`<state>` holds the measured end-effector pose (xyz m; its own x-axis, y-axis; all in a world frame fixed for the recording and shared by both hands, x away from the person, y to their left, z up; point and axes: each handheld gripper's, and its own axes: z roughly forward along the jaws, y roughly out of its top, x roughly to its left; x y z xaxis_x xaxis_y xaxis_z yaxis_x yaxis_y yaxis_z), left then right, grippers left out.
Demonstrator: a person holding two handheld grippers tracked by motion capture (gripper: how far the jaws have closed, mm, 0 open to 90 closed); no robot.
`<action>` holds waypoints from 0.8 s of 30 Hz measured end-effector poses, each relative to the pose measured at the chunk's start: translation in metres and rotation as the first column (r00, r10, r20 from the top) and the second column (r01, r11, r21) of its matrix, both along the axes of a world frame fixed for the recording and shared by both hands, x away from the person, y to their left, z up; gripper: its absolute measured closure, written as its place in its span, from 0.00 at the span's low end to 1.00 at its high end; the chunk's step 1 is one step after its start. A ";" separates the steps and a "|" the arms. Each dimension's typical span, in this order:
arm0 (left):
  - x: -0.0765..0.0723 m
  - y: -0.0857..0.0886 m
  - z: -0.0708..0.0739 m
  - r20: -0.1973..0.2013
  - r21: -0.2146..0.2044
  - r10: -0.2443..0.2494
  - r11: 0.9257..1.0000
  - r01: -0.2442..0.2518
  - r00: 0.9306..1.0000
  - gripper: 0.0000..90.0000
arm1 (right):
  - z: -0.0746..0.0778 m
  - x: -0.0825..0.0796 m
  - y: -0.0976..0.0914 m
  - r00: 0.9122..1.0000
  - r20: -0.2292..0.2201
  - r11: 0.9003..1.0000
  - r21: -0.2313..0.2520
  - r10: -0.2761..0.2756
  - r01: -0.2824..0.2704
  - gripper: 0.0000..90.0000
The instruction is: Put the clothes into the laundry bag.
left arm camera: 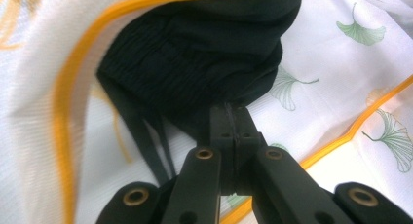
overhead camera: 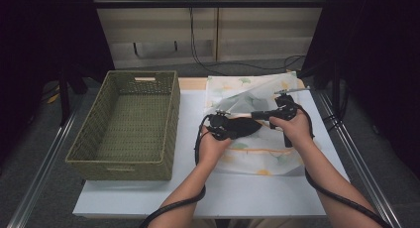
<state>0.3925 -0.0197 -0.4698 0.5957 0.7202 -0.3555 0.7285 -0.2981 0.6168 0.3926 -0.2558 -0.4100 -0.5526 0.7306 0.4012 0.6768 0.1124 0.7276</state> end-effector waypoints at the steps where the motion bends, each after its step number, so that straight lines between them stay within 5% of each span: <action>1: 0.000 0.001 -0.001 -0.001 0.000 0.006 1.000 -0.006 1.000 1.00 | 0.001 0.000 0.000 1.000 0.000 1.000 0.001 -0.001 0.001 1.00; 13: 0.006 0.002 -0.012 -0.014 0.013 0.044 0.999 -0.044 0.999 1.00 | 0.002 -0.002 -0.002 1.000 0.002 1.000 -0.002 -0.002 0.002 1.00; 24: 0.013 -0.007 -0.015 0.024 -0.002 0.065 0.998 -0.065 0.998 1.00 | 0.002 -0.001 0.001 1.000 0.000 1.000 0.000 0.008 -0.008 1.00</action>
<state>0.4051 -0.0263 -0.4845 0.5557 0.7575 -0.3427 0.7316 -0.2497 0.6344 0.3911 -0.2553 -0.4084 -0.5582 0.7264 0.4009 0.6760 0.1181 0.7274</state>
